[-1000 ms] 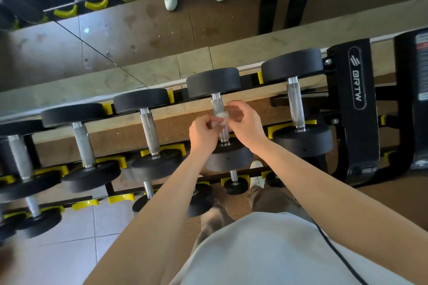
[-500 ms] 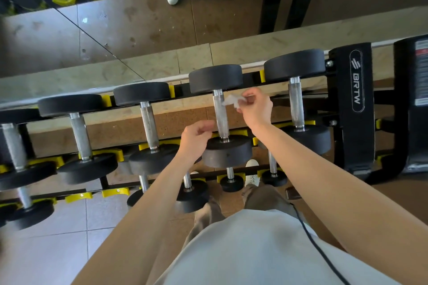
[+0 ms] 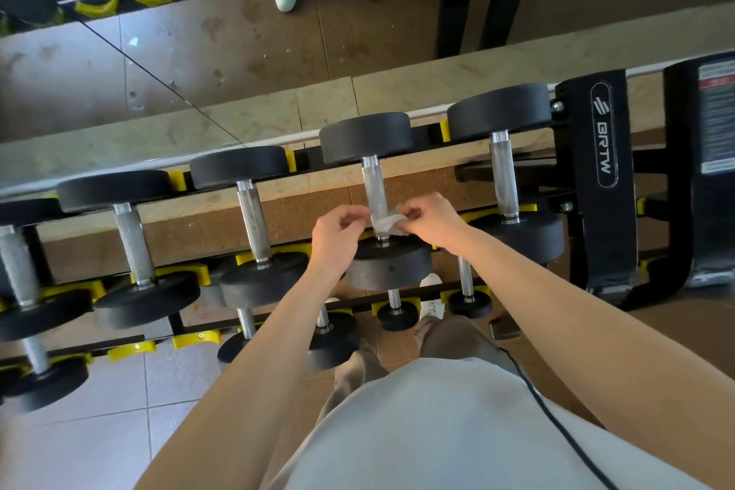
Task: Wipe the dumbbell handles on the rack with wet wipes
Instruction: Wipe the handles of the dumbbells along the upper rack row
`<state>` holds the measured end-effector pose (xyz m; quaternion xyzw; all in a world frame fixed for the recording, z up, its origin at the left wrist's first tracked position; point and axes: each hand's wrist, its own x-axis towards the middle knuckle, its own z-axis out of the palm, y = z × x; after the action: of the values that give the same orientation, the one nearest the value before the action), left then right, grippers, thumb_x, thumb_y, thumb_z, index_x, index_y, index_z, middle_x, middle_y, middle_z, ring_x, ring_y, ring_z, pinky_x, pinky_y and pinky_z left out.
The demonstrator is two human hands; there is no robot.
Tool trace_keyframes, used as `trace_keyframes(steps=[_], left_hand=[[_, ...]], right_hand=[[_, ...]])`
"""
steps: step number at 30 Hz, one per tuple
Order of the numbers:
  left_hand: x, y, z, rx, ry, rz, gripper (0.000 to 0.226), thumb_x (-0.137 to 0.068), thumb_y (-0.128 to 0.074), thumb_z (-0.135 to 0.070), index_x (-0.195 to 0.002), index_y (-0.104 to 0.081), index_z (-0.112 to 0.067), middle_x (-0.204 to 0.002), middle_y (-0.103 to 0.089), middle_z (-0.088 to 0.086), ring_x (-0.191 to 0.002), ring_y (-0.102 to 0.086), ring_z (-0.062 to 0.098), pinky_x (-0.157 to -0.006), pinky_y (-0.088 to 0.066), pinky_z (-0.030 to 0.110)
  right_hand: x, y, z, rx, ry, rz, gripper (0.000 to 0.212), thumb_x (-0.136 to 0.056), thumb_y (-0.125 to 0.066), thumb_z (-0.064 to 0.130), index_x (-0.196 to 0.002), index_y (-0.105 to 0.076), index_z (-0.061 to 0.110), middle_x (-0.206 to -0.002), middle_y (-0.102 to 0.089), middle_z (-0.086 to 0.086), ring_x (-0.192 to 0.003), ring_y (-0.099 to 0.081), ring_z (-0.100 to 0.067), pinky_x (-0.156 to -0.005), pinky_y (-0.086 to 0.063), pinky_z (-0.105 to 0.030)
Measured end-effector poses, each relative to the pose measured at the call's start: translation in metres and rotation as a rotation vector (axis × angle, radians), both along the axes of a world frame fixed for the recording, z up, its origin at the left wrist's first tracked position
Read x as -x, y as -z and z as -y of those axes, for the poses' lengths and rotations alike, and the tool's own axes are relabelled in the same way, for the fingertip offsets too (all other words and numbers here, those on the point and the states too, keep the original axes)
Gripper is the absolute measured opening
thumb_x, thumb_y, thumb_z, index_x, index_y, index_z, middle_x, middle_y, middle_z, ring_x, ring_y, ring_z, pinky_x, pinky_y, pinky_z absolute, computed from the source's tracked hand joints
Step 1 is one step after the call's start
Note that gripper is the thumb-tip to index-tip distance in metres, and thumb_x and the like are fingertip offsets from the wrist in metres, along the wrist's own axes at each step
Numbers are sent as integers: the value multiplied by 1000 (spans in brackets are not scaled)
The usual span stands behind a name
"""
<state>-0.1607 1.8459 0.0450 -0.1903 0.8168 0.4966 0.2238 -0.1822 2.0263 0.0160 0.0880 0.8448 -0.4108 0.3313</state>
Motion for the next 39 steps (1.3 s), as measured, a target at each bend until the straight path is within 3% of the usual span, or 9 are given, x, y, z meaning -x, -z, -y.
trace_keyframes(steps=[5, 11, 17, 19, 22, 28, 33, 36, 39], left_hand=[[1, -8, -3, -163, 51, -65, 28, -94, -71, -20, -121, -66, -22, -111, -71, -10, -104, -66, 6, -98, -54, 32], [11, -15, 0, -424, 35, -44, 30, -93, -73, -22, -122, -68, -24, -114, -74, -1, -108, -70, 20, -96, -57, 38], [23, -12, 0, -320, -386, 0, 12, -92, -72, -21, -103, -75, -17, -99, -76, 0, -95, -73, 19, -91, -60, 37], [29, -12, -2, -316, -546, 21, 7, -92, -72, -17, -98, -74, -21, -100, -74, 0, -96, -72, 18, -89, -60, 31], [41, -13, -3, -371, -786, 79, 9, -90, -74, -11, -94, -72, -19, -102, -73, 2, -96, -73, 16, -85, -61, 28], [59, -16, 8, -750, -1133, 166, 14, -84, -78, -3, -94, -73, -11, -103, -77, 7, -89, -77, 18, -81, -62, 27], [61, -11, -11, -683, -1031, 245, 15, -84, -77, 0, -93, -70, -10, -97, -77, 8, -90, -77, 19, -84, -62, 29], [61, -6, -24, -524, -926, 220, 14, -83, -79, -2, -94, -74, -9, -98, -77, 8, -87, -77, 17, -83, -62, 29], [66, 1, -16, -486, -991, 196, 13, -85, -79, -6, -96, -76, -14, -100, -77, 3, -91, -76, 16, -80, -62, 25]], right_hand=[[3, -24, 0, 212, 316, -73, 21, -85, -77, 18, -102, -65, 15, -98, -71, -2, -80, -69, -11, -64, -53, -19], [12, -41, 7, 678, 398, 155, 26, -93, -64, 5, -119, -65, 3, -115, -70, -12, -103, -70, -24, -87, -59, -34], [21, -36, 10, 423, 489, -27, 17, -88, -74, 13, -102, -69, 5, -88, -72, -7, -74, -68, -17, -70, -59, -28], [27, -32, 12, 409, 656, -6, 16, -89, -73, 10, -104, -67, 6, -94, -72, -9, -81, -71, -21, -75, -61, -31], [35, -28, 18, 507, 935, 91, 19, -88, -69, -1, -106, -66, 7, -109, -69, -13, -95, -72, -24, -84, -61, -35], [51, -30, 33, 765, 1127, 209, 19, -88, -69, -4, -105, -70, 5, -112, -69, -15, -99, -72, -26, -87, -61, -36], [57, -15, 22, 565, 1211, 197, 13, -86, -74, 3, -97, -72, 9, -103, -73, -13, -87, -74, -21, -75, -63, -30], [56, -4, 7, 356, 1079, 165, 8, -86, -76, 10, -91, -71, 15, -99, -74, -12, -79, -72, -16, -74, -62, -28], [55, -4, 13, 358, 929, 162, 7, -87, -76, 12, -93, -71, 13, -93, -74, -12, -73, -68, -16, -72, -59, -28]])
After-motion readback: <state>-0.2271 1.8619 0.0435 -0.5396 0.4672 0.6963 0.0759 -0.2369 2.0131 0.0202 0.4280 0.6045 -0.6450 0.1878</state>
